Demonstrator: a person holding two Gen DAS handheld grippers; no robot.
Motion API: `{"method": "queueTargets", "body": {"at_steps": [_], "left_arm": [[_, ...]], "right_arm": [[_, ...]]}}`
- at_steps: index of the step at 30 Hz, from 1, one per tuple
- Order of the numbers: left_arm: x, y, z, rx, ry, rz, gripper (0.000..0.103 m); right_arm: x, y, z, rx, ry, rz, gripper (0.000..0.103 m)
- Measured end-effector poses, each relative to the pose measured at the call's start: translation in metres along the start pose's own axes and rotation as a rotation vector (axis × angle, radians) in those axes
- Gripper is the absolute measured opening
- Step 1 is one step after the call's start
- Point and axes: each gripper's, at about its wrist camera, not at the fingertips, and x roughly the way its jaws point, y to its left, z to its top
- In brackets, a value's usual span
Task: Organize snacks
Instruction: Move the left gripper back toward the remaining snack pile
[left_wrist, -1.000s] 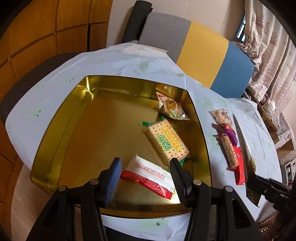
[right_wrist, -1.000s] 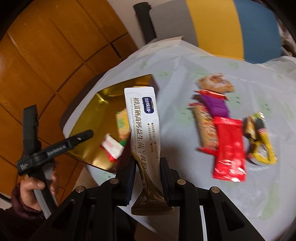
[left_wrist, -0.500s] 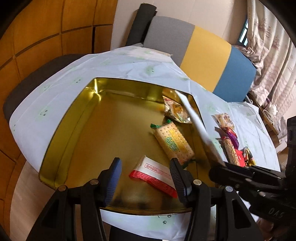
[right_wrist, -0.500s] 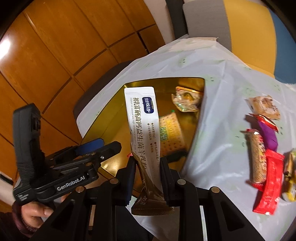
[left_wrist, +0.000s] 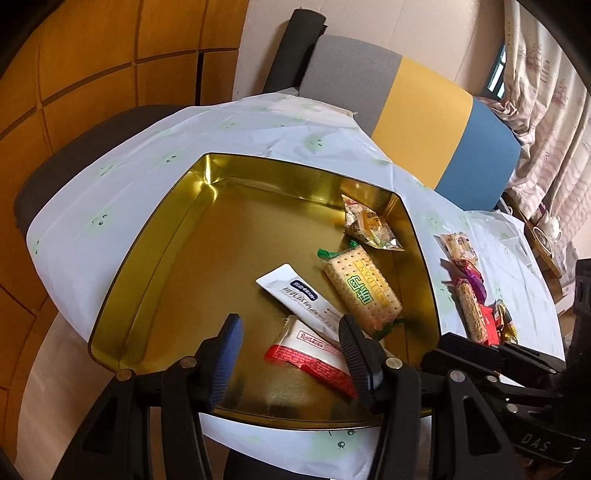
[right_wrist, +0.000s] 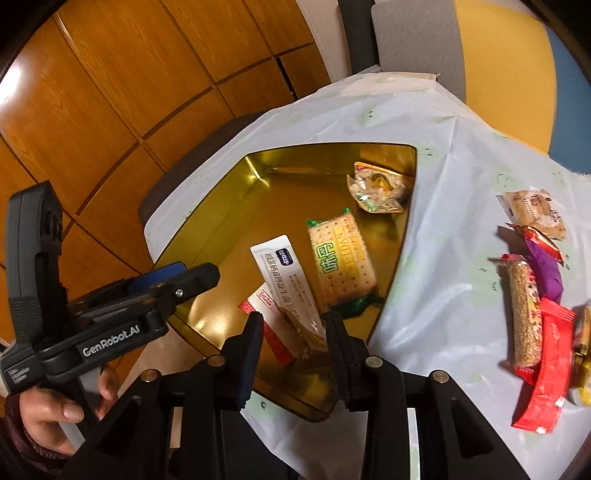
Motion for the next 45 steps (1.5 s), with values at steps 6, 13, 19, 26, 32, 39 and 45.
{"method": "queueTargets", "body": {"at_steps": [6, 13, 19, 26, 32, 39, 45], "left_arm": [[0.000, -0.009, -0.002, 0.033, 0.005, -0.005, 0.055], [-0.001, -0.019, -0.004, 0.069, 0.009, -0.010, 0.055], [-0.002, -0.027, -0.005, 0.098, 0.010, -0.015, 0.055], [-0.001, -0.036, -0.007, 0.132, 0.016, -0.025, 0.055], [0.000, -0.045, -0.008, 0.160, 0.021, -0.034, 0.055], [-0.001, -0.065, -0.004, 0.215, 0.032, -0.074, 0.055], [-0.003, -0.094, -0.001, 0.268, 0.046, -0.120, 0.055]], "right_arm": [[-0.018, -0.005, -0.006, -0.006, -0.037, -0.043, 0.036], [-0.039, -0.019, -0.010, 0.000, -0.075, -0.111, 0.041], [-0.061, -0.040, -0.014, 0.019, -0.107, -0.186, 0.053], [-0.089, -0.082, -0.022, 0.075, -0.129, -0.283, 0.059], [-0.121, -0.125, -0.029, 0.120, -0.147, -0.385, 0.065], [-0.157, -0.182, -0.038, 0.190, -0.148, -0.532, 0.068], [-0.180, -0.241, -0.054, 0.297, -0.149, -0.646, 0.069]]}}
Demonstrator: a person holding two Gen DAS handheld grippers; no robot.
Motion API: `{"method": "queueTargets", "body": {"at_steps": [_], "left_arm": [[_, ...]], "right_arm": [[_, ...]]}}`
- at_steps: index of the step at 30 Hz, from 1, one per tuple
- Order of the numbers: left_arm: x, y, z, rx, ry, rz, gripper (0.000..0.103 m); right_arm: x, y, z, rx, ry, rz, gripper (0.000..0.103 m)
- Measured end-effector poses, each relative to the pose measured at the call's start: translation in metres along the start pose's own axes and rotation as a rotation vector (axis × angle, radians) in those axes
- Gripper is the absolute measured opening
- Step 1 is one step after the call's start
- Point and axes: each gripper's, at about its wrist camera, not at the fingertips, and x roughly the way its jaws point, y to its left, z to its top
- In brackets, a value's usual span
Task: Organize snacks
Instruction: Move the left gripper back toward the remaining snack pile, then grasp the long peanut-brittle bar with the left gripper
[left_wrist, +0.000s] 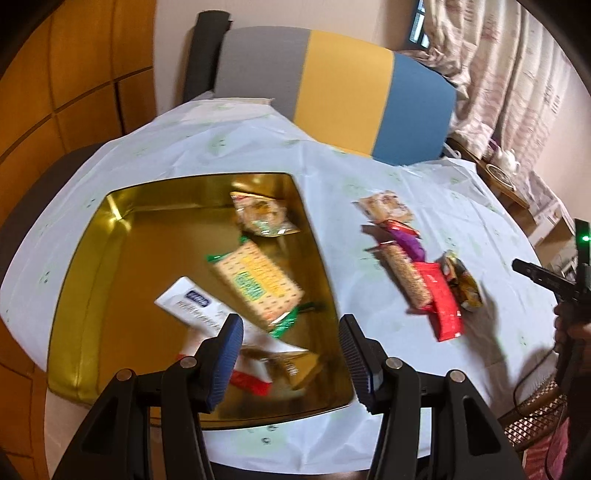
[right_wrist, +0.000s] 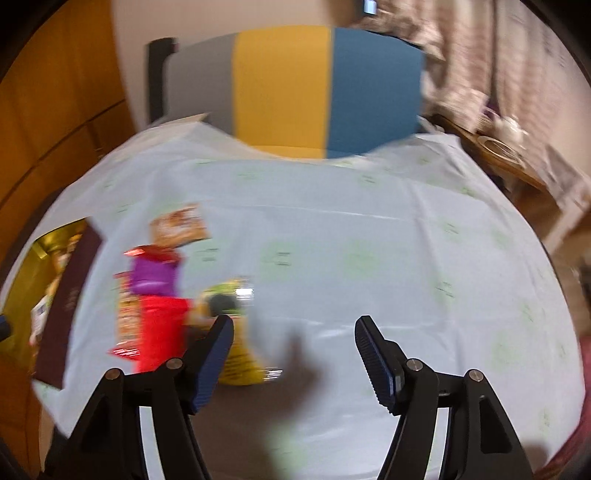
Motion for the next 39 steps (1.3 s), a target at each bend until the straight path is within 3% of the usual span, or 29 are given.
{"method": "queueTargets", "body": {"at_steps": [5, 10, 12, 18, 24, 32, 36, 39], "left_arm": [[0.003, -0.035, 0.012, 0.087, 0.010, -0.046, 0.055], [0.019, -0.078, 0.026, 0.179, 0.039, -0.102, 0.054], [0.032, -0.095, 0.032, 0.200, 0.063, -0.137, 0.048], [0.088, -0.118, 0.049, 0.113, 0.199, -0.178, 0.043], [0.127, -0.126, 0.056, 0.050, 0.256, -0.141, 0.043], [0.165, -0.128, 0.059, -0.010, 0.292, -0.138, 0.043], [0.157, -0.122, 0.051, 0.004, 0.257, -0.156, 0.032], [0.144, -0.121, 0.036, 0.054, 0.265, -0.141, 0.031]], "right_arm": [[0.010, -0.041, 0.000, 0.183, 0.025, 0.014, 0.069], [0.009, -0.039, 0.001, 0.178, 0.016, 0.040, 0.071], [0.005, -0.038, 0.001, 0.162, 0.009, 0.049, 0.073], [0.006, -0.030, 0.001, 0.159, 0.002, 0.066, 0.075], [0.006, -0.030, 0.002, 0.169, -0.005, 0.075, 0.076], [0.008, -0.026, 0.003, 0.146, 0.005, 0.080, 0.076], [0.010, -0.021, 0.002, 0.120, 0.012, 0.071, 0.076], [0.011, -0.018, 0.001, 0.104, 0.022, 0.070, 0.076]]}}
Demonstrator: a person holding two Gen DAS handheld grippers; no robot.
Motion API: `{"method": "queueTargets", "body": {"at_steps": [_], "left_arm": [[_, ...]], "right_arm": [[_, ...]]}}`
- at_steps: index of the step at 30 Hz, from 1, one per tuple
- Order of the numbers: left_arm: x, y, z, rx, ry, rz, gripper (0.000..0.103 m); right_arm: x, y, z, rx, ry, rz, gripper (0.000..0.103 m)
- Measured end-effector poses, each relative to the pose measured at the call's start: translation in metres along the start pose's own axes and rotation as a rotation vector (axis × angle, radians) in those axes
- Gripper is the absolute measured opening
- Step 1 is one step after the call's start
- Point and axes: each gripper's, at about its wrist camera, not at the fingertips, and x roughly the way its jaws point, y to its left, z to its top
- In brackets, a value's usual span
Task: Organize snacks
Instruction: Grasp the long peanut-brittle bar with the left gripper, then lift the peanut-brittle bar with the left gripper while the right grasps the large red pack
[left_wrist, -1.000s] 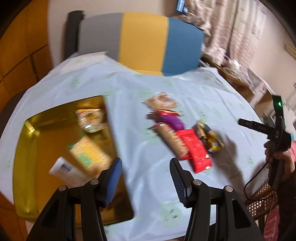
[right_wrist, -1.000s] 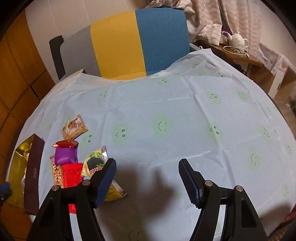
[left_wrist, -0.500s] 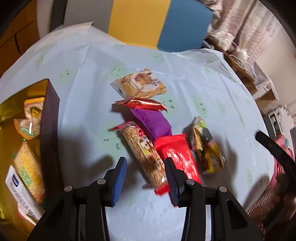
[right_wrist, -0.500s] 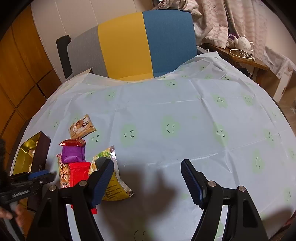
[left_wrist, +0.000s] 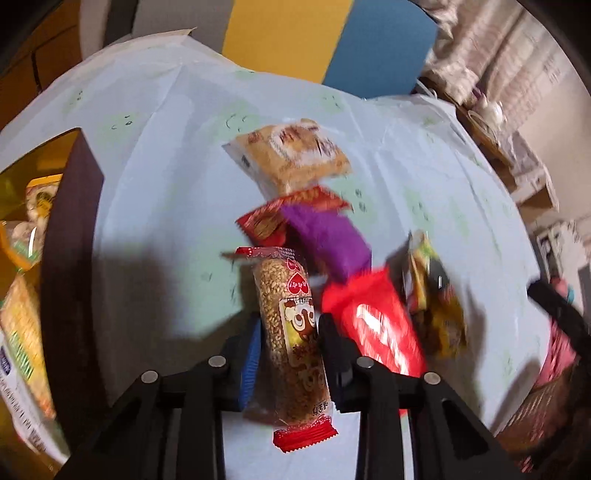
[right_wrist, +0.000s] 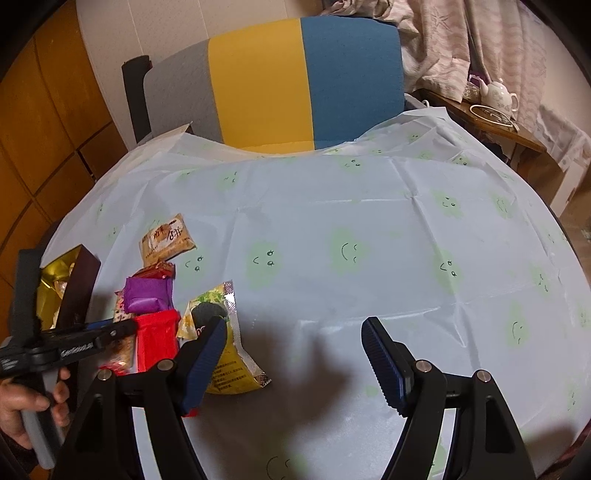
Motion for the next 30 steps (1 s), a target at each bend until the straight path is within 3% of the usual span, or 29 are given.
{"method": "queueTargets", "body": {"at_steps": [7, 13, 19, 25, 27, 30], "left_arm": [[-0.015, -0.007, -0.046, 0.107, 0.003, 0.031, 0.031], [-0.023, -0.020, -0.084, 0.234, -0.087, 0.102, 0.031], [-0.029, -0.005, -0.092, 0.207, -0.114, 0.066, 0.031], [-0.031, -0.003, -0.096, 0.214, -0.139, 0.052, 0.031], [-0.031, -0.003, -0.096, 0.222, -0.146, 0.052, 0.031], [-0.030, -0.002, -0.095, 0.223, -0.153, 0.044, 0.031]], "right_arm": [[0.008, 0.005, -0.004, -0.030, 0.042, -0.003, 0.075], [0.015, 0.011, -0.008, -0.058, 0.078, 0.014, 0.061], [0.021, 0.016, -0.012, -0.070, 0.106, 0.008, 0.049], [0.022, 0.024, -0.015, -0.092, 0.116, 0.029, 0.048], [0.023, 0.028, -0.017, -0.094, 0.121, 0.048, 0.048], [0.016, 0.038, -0.019, -0.100, 0.111, 0.145, 0.048]]}}
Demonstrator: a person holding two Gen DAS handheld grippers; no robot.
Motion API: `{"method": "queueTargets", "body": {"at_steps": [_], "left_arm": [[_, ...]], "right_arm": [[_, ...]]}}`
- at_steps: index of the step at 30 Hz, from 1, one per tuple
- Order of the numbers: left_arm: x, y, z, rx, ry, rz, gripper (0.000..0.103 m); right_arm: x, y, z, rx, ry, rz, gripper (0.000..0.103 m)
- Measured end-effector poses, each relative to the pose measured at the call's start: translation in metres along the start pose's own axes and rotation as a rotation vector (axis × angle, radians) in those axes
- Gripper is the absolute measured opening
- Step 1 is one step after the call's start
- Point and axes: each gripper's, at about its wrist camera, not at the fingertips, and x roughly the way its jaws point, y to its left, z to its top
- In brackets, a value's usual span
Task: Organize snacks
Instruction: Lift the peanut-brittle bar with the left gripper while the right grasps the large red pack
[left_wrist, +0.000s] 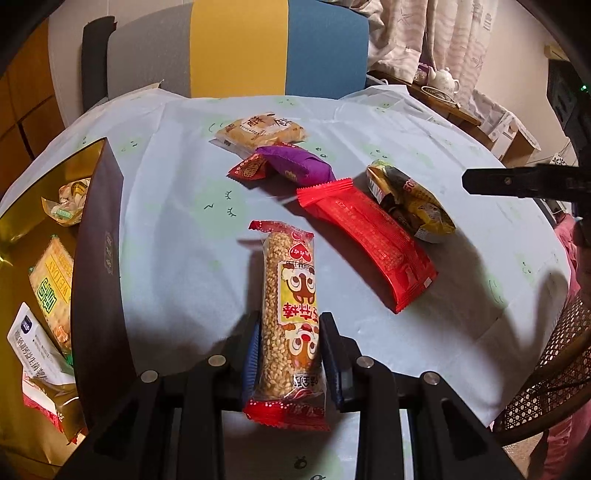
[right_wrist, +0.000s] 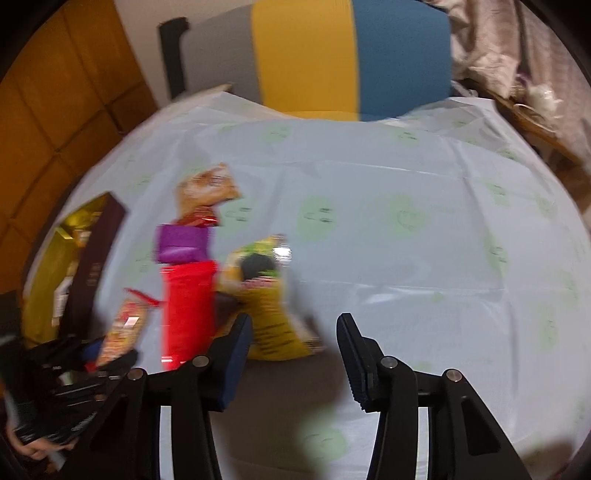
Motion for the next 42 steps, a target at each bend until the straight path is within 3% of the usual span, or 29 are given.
{"method": "queueTargets", "body": {"at_steps": [2, 9, 20, 21, 22, 23, 30, 39, 42], "left_arm": [[-0.001, 0.001, -0.001, -0.005, -0.002, -0.006, 0.031], [-0.003, 0.003, -0.003, -0.010, -0.011, -0.018, 0.031], [-0.004, 0.004, -0.003, -0.008, -0.014, -0.021, 0.031], [-0.004, 0.004, -0.003, -0.007, -0.015, -0.021, 0.031], [-0.004, 0.004, -0.003, -0.007, -0.015, -0.022, 0.031], [-0.004, 0.004, -0.003, -0.007, -0.016, -0.023, 0.031], [-0.004, 0.004, -0.003, -0.014, -0.021, -0.025, 0.031], [-0.003, 0.004, -0.002, -0.026, -0.018, -0.026, 0.031], [-0.003, 0.004, -0.002, -0.027, -0.018, -0.025, 0.031]], "right_arm": [[-0.002, 0.010, -0.002, -0.009, -0.002, 0.073, 0.048], [0.020, 0.052, -0.005, -0.092, 0.066, 0.131, 0.048], [0.077, 0.085, 0.004, -0.165, 0.163, 0.065, 0.060], [0.081, 0.086, 0.004, -0.169, 0.172, 0.057, 0.059], [0.083, 0.086, 0.004, -0.173, 0.173, 0.046, 0.044], [0.084, 0.087, 0.003, -0.192, 0.170, 0.016, 0.040], [0.066, 0.085, -0.024, -0.227, 0.215, 0.019, 0.040], [0.053, 0.073, -0.051, -0.153, 0.163, 0.047, 0.049], [0.051, 0.066, -0.055, -0.097, 0.145, 0.108, 0.060]]}}
